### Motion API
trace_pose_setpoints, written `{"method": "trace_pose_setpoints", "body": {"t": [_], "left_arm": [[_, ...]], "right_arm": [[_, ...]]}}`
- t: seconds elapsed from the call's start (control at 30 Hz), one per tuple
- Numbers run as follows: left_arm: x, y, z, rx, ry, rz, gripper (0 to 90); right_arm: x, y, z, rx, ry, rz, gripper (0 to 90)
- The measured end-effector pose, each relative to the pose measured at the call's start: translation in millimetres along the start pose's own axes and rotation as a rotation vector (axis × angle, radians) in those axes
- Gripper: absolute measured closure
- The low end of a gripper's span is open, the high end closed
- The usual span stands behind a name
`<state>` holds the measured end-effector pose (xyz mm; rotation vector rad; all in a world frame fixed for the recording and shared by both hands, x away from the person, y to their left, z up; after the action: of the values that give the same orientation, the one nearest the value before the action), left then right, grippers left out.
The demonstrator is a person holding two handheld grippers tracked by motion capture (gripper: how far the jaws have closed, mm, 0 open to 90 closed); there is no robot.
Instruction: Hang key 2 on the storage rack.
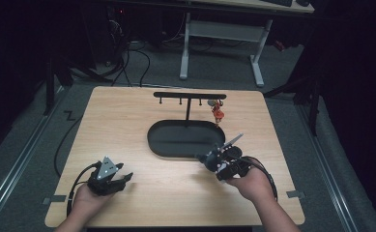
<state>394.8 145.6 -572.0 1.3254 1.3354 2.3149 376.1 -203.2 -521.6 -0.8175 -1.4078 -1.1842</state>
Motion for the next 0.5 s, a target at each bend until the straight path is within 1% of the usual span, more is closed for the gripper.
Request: {"method": "trace_pose_setpoints", "body": {"t": [0.03, 0.07, 0.1, 0.3, 0.5], "left_arm": [[-0.1, 0.2, 0.2, 0.002, 0.001, -0.003, 46.9], [0.1, 0.4, 0.3, 0.003, 0.001, -0.003, 46.9], [0.4, 0.4, 0.6, 0.001, 0.001, -0.003, 47.0], [1.4, 0.5, 0.9, 0.002, 0.001, -0.005, 47.0], [1.8, 0.4, 1.7, 0.002, 0.002, -0.007, 47.1]], "right_arm": [[3.5, 2.4, 0.2, 0.003, -0.003, -0.004, 48.8], [7.5, 4.3, 1.6, -0.022, -0.008, -0.005, 48.9], [10.7, 8.5, 0.5, 0.0, -0.006, -0.02, 48.9], [27.3, 26.2, 1.0, -0.013, -0.004, -0.044, 48.8], [38.3, 41.6, 0.1, -0.036, 0.007, -0.058, 48.8]]}}
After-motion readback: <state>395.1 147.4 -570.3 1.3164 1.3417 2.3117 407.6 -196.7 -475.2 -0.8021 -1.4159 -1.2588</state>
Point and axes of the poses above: each handheld gripper's, and its own axes: x roughly backward along the jaws, y roughly out of its top, z roughly to its left, the point moved 9 cm from there along -x, roughly forward along the jaws, and after that the axes turned 10 degrees about -x, right-handed, at the moved point
